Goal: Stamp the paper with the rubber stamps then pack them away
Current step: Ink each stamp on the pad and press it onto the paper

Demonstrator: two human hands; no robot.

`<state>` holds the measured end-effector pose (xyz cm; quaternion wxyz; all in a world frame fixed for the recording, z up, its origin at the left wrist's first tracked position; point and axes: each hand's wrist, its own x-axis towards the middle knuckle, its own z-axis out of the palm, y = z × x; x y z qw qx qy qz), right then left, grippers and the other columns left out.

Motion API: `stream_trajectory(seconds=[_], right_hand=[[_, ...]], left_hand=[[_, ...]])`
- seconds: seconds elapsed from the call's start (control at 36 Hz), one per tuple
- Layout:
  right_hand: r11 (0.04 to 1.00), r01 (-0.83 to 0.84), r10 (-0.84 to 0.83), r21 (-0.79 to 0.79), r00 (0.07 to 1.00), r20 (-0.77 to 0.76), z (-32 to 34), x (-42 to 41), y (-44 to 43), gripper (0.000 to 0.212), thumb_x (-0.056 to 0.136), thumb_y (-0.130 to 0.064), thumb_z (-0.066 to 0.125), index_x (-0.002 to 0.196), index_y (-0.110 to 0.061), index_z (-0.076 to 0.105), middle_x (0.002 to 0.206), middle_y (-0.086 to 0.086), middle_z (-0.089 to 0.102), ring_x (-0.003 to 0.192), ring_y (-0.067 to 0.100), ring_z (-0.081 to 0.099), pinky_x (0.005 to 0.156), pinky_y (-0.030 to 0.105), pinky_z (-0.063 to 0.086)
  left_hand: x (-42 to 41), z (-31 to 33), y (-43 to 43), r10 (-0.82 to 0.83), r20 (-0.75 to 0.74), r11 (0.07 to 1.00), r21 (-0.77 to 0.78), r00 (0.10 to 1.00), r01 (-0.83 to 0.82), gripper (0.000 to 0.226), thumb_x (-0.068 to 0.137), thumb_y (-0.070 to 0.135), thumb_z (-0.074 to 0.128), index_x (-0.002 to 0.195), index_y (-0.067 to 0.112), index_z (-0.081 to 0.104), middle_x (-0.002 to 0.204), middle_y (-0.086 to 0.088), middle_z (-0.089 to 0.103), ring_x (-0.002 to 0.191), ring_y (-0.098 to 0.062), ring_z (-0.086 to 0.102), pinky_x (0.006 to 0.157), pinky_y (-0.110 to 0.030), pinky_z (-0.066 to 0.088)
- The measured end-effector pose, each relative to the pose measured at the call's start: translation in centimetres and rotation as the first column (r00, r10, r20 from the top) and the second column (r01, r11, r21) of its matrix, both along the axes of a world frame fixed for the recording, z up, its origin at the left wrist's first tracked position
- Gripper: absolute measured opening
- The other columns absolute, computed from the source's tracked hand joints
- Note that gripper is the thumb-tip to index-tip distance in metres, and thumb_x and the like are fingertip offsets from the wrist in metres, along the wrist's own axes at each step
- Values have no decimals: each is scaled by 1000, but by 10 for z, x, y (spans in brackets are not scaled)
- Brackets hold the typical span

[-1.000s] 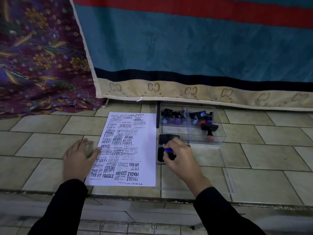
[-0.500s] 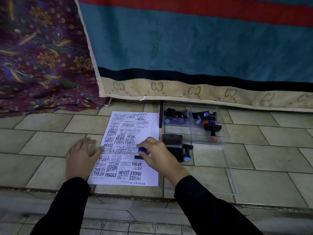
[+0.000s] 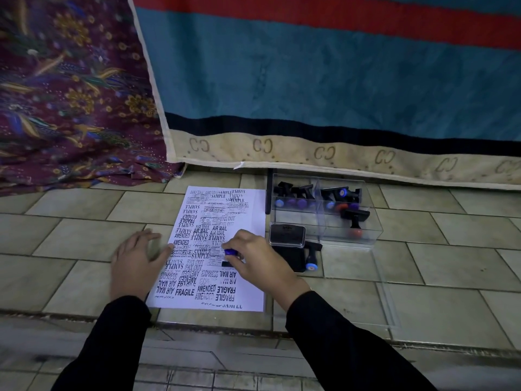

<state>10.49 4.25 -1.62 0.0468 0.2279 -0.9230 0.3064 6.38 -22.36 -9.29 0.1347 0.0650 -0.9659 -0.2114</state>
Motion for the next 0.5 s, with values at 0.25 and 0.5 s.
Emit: stream_trajectory(seconds=[0.25, 0.5], right_hand=[[1000, 4, -4, -13, 999, -45, -6, 10, -3, 23, 91, -14, 58, 113, -7, 63, 103, 8, 58, 88, 25, 60, 78, 36, 52], [998, 37, -39, -42, 998, -56, -6, 8, -5, 19, 90, -11, 59, 108, -6, 64, 100, 9, 59, 85, 25, 60, 76, 34, 51]], left_hand=[[0, 2, 2, -12, -10, 1000, 5, 1000, 12, 39, 84, 42, 72, 114, 18, 66, 134, -5, 57, 124, -30, 51, 108, -48, 33], [2, 4, 3, -18, -8, 1000, 13, 1000, 19, 39, 85, 42, 71, 115, 17, 66, 135, -6, 57, 126, -30, 49, 110, -48, 32]])
